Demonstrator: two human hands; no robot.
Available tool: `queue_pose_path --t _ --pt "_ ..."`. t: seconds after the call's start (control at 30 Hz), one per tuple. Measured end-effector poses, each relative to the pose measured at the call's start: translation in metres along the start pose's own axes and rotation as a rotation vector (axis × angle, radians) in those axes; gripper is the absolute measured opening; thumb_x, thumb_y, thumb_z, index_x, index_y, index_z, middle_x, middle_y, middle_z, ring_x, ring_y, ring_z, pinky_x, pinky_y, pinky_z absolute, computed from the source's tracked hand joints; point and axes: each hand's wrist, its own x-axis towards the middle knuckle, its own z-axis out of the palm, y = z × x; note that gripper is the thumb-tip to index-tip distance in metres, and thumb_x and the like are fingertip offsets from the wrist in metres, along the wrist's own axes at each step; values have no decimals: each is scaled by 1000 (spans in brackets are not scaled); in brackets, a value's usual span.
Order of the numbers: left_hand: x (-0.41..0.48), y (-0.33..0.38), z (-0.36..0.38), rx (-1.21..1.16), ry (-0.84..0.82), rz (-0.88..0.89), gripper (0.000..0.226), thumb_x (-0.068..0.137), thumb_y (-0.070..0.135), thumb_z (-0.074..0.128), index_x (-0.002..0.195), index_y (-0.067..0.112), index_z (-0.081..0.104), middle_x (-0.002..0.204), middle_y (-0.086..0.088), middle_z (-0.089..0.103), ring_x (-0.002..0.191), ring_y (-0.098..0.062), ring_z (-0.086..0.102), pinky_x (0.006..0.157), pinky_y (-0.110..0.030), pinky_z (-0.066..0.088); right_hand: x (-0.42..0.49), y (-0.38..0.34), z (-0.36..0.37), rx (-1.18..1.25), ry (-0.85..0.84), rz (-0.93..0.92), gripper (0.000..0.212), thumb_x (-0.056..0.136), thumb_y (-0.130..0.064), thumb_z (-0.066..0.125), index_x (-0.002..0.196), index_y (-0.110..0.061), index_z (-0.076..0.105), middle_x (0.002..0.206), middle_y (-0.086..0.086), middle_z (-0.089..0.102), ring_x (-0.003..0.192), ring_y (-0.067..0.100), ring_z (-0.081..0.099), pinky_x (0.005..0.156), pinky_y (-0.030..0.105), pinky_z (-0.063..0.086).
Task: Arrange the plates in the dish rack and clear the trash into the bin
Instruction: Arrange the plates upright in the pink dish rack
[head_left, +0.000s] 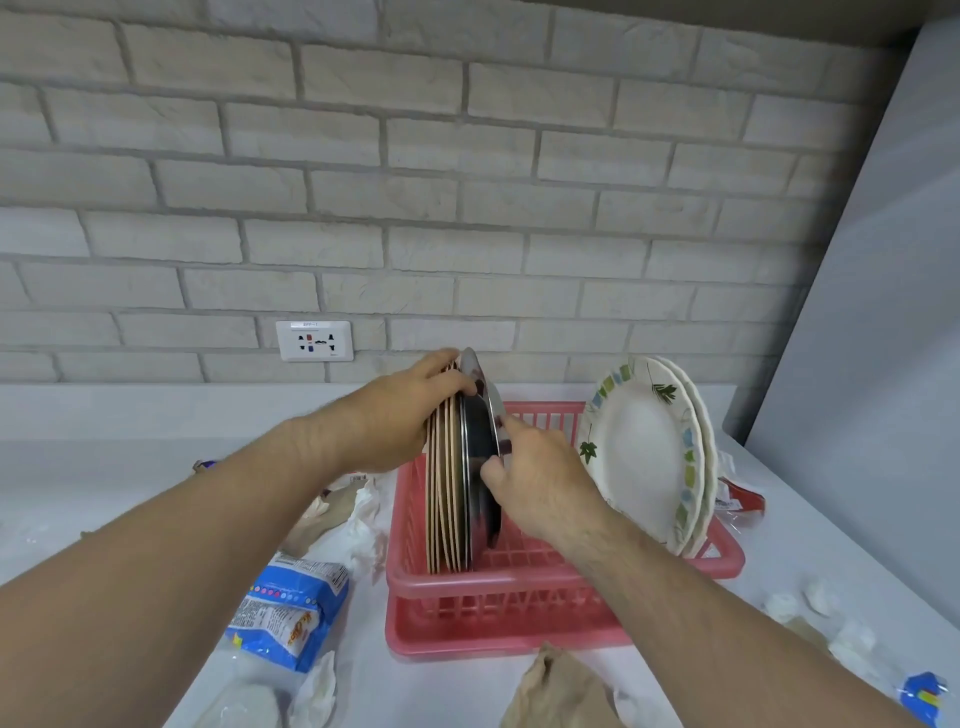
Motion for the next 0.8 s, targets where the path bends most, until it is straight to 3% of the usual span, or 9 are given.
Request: queue_pose_path --t 0.1,0.2,0.27,0.33,0.4,0.5,0.6,0.7,0.8 --pt "-2 -4 -4 -175 19 -21 48 93 -3 39 128 25 54 139 6 49 123 -17 51 103 -30 41 -3 -1 0 36 -8 -10 33 93 -19 49 124 -22 58 73 -3 59 57 10 52 51 23 42" --pt "-3 -1 -1 -468 114 -164 45 91 -4 40 116 24 65 128 17 54 116 -12 57 102 -32 45 -5 -3 1 21 -17 -9 43 95 -18 46 138 -22 49 75 -2 58 57 11 51 47 21 38" --pt "-2 4 0 -608 156 -239 39 93 2 42 113 21 69 120 21 54 108 1 55 97 -16 42 -5 -3 3 -14 -19 -1 43 95 -17 43 137 -21 48 79 1 59 60 14 53 45 22 38" --pt "-1 11 1 -508 164 -214 32 96 14 44 117 22 67 118 20 55 108 2 50 89 -8 35 -5 -4 4 -101 -2 6 42 96 -16 41 138 -18 45 85 4 60 66 17 55 44 22 36" --pt "-1 14 5 -364 166 -166 28 98 24 46 121 21 62 121 14 57 110 -4 51 89 -14 37 -8 -7 5 -194 22 -18 42 98 -16 39 140 -15 41 92 6 61 73 20 57 46 23 36" --pt "-1 12 19 -247 199 -144 32 99 33 43 125 21 55 134 8 51 123 -9 47 102 -27 37 -11 -14 4 -282 40 -38 35 99 -17 39 132 -7 45 101 10 64 86 26 63 59 29 45" --pt "-2 12 29 -212 219 -145 40 100 36 35 135 21 47 147 3 41 139 -11 32 114 -33 30 -10 -17 -5 -379 77 -52 26 99 -16 41 120 -4 50 92 9 64 81 26 64 61 32 50" --pt "-3 17 31 -200 228 -184 44 102 36 30 141 19 41 154 1 32 144 -9 22 117 -26 19 -7 -16 -22 -528 81 -108 21 100 -12 40 116 -3 49 76 3 42 75 24 55 58 31 40" --pt "-4 23 29 -172 233 -172 44 103 34 29 142 16 40 156 2 29 145 -6 16 110 -15 11 -3 -15 -49 -527 125 -68 19 101 -14 33 110 -6 47 70 1 30 78 28 51 65 37 38"
